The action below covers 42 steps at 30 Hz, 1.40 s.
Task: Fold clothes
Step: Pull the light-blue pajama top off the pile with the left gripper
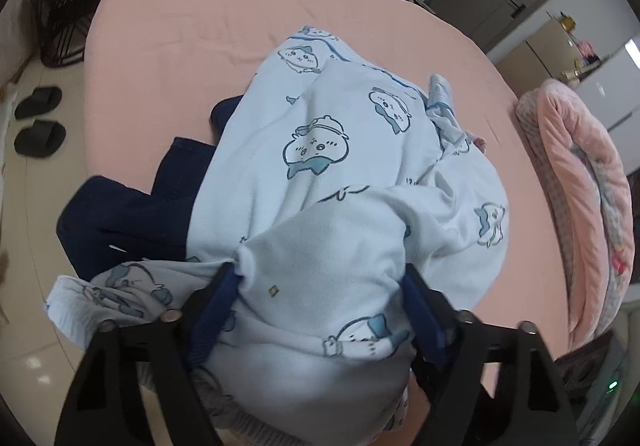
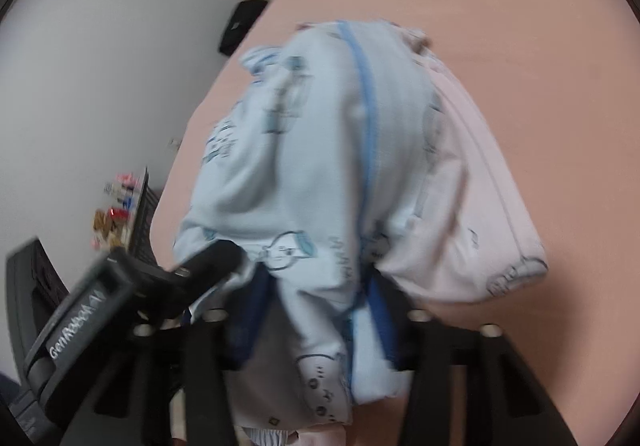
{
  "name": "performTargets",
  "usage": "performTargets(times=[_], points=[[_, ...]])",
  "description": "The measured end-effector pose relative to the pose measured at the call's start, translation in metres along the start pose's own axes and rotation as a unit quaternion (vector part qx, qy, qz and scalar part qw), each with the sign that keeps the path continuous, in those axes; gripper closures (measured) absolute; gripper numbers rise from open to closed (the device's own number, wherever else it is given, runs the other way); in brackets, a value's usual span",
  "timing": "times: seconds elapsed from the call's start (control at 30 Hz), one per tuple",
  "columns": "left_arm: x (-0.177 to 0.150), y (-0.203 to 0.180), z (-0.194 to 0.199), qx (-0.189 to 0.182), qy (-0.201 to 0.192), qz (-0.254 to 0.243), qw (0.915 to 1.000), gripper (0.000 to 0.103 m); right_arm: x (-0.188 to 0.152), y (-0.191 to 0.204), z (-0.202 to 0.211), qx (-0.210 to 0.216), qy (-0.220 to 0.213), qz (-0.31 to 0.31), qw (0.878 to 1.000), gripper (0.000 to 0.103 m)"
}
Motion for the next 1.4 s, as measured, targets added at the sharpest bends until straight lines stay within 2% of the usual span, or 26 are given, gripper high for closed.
performTargets(times=[0.03,0.07,0.1,0.3,0.37,0.5,0.63,0.8,0.97,1.27,1.4], points=[[0.003,-0.002,0.003,-0.002,-0.002,-0.002,1.0,0.047,0.0,0.003,-0.001,-0.004,-0.003,0.015,1.0,0.071],[0.02,0.0,0.008,-0.004,-0.003,-0.002,1.0,0.049,0.0,0.006,-0.001,-0.006,-0.005,0.027,1.0,0.073],[0.023,-0.001,0.009,-0.005,-0.006,-0.005,1.0,0.052,-0.001,0.009,-0.002,-0.008,-0.006,0.038,0.999,0.075],[0.025,-0.012,0.006,-0.006,-0.024,-0.012,0.9996,0.058,0.001,0.01,0.014,-0.001,-0.009,0.033,0.999,0.079],[0.03,-0.015,0.001,-0.013,-0.029,-0.008,0.9995,0.063,0.0,0.013,0.021,-0.002,-0.012,0.036,0.999,0.081],[0.032,-0.017,0.007,-0.024,-0.027,-0.021,0.9991,0.068,0.002,0.021,0.025,0.007,-0.015,0.046,0.999,0.084],[0.02,-0.022,0.008,-0.056,-0.005,-0.013,0.9983,0.073,0.004,0.02,0.028,0.022,-0.006,0.062,0.998,0.087],[-0.002,-0.025,0.031,-0.073,0.001,-0.034,0.9968,0.08,0.002,0.013,0.041,0.027,-0.006,0.065,0.997,0.087],[-0.014,-0.036,0.041,-0.094,0.013,-0.032,0.995,0.081,-0.001,0.01,0.054,0.034,-0.002,0.049,0.998,0.088],[-0.046,-0.056,0.05,-0.139,0.039,-0.014,0.9895,0.081,-0.01,-0.013,0.091,-0.002,-0.004,0.042,0.999,0.088],[-0.064,-0.076,0.053,-0.157,0.049,-0.026,0.986,0.081,-0.011,-0.027,0.11,-0.024,-0.013,0.036,0.999,0.089]])
Point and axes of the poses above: each gripper's, at about its wrist camera, not at the fingertips, and z roughly against the way its jaws point, y to its left, x to its top, the point moved 10 cm from there along -z, roughly the way its jaws point, and after that the axes turned 1 degree about -y, right-handed, at the moved point
